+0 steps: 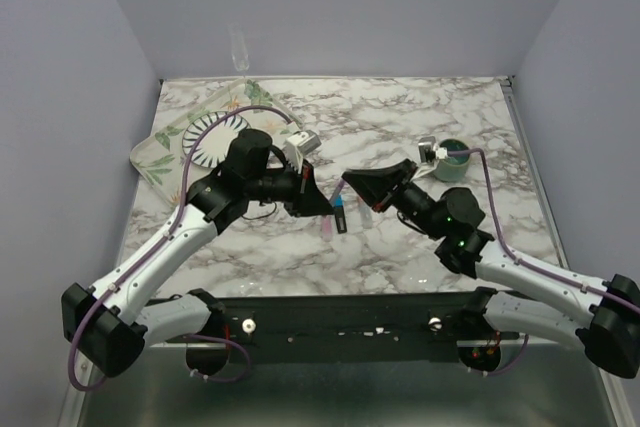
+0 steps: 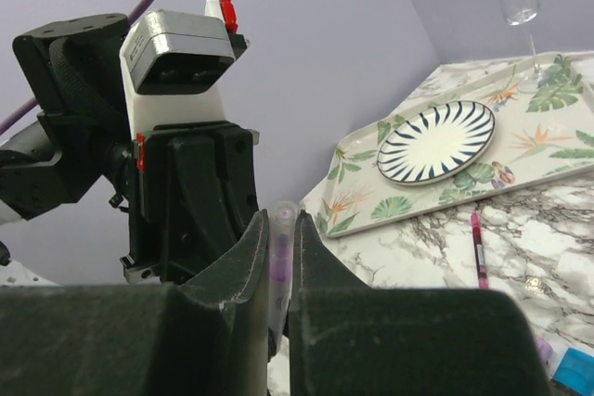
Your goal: Insert the pens into the pen caps
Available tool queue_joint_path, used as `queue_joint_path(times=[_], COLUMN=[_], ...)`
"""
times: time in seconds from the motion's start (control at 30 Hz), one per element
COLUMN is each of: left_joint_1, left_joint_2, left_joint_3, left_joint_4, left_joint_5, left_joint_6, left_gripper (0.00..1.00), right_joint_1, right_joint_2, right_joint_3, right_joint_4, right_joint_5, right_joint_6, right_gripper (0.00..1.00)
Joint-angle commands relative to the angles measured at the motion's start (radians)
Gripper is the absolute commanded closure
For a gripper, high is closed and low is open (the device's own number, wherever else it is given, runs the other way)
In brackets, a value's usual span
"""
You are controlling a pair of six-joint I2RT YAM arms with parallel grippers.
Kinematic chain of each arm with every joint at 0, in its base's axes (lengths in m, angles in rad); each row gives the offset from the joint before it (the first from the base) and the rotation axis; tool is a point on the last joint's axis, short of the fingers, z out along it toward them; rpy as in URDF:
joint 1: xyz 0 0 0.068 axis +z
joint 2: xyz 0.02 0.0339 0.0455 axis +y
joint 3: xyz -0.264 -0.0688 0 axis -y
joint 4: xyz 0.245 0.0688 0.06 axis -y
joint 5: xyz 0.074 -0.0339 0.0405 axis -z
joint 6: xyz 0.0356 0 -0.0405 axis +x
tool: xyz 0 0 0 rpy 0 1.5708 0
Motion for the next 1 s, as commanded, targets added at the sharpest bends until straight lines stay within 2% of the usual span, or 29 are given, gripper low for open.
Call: queue_joint_path(times=[0.0,0.17,0.3,0.4,0.43,0.5,0.53,0.63,0.77,0.83,0.9,0.93,0.97], left_joint_1=[0.066,0.065,0.063,0.063,0.063,0.063,0.063,0.063,0.063,0.063,0.063,0.063,0.063], left_joint_2=[-0.043,-0.063,-0.113,-0.146,-0.15,-0.153,-0.157,-0.16,-0.16,-0.161,-0.157,-0.15,-0.14], left_joint_3=[0.002,-0.066,-0.135,-0.164,-0.168,-0.172,-0.173,-0.187,-0.187,-0.187,-0.185,-0.182,-0.178], left_joint_4=[0.477,0.461,0.467,0.467,0.465,0.451,0.448,0.447,0.427,0.405,0.367,0.341,0.312], left_joint_5=[-0.079,-0.041,-0.036,-0.025,-0.021,-0.016,-0.014,-0.014,-0.024,-0.045,-0.124,-0.177,-0.223], left_joint_6=[-0.062,-0.067,-0.068,-0.058,-0.055,-0.051,-0.05,-0.051,-0.056,-0.068,-0.094,-0.132,-0.157], left_gripper=[1.0,1.0,1.0,1.0,1.0,1.0,1.0,1.0,1.0,1.0,1.0,1.0,1.0], right_joint_1=[0.103,0.102,0.1,0.102,0.1,0.1,0.1,0.1,0.102,0.102,0.1,0.1,0.1], right_joint_2=[-0.03,-0.071,-0.068,-0.053,-0.047,-0.039,-0.042,-0.076,-0.134,-0.18,-0.211,-0.238,-0.254], right_joint_3=[0.043,0.185,0.309,0.389,0.407,0.465,0.481,0.492,0.502,0.493,0.478,0.458,0.449], right_joint_4=[-0.439,-0.567,-0.67,-0.696,-0.703,-0.755,-0.765,-0.779,-0.838,-0.86,-0.878,-0.884,-0.901], right_joint_5=[-0.196,-0.075,0.117,0.156,0.159,0.195,0.206,0.24,0.281,0.32,0.346,0.358,0.372], right_joint_6=[-0.036,-0.082,-0.109,-0.156,-0.171,-0.179,-0.182,-0.185,-0.179,-0.168,-0.156,-0.149,-0.129], right_gripper=[0.99,0.99,0.9,0.82,0.71,0.59,0.49,0.35,0.26,0.15,0.13,0.04,0.03])
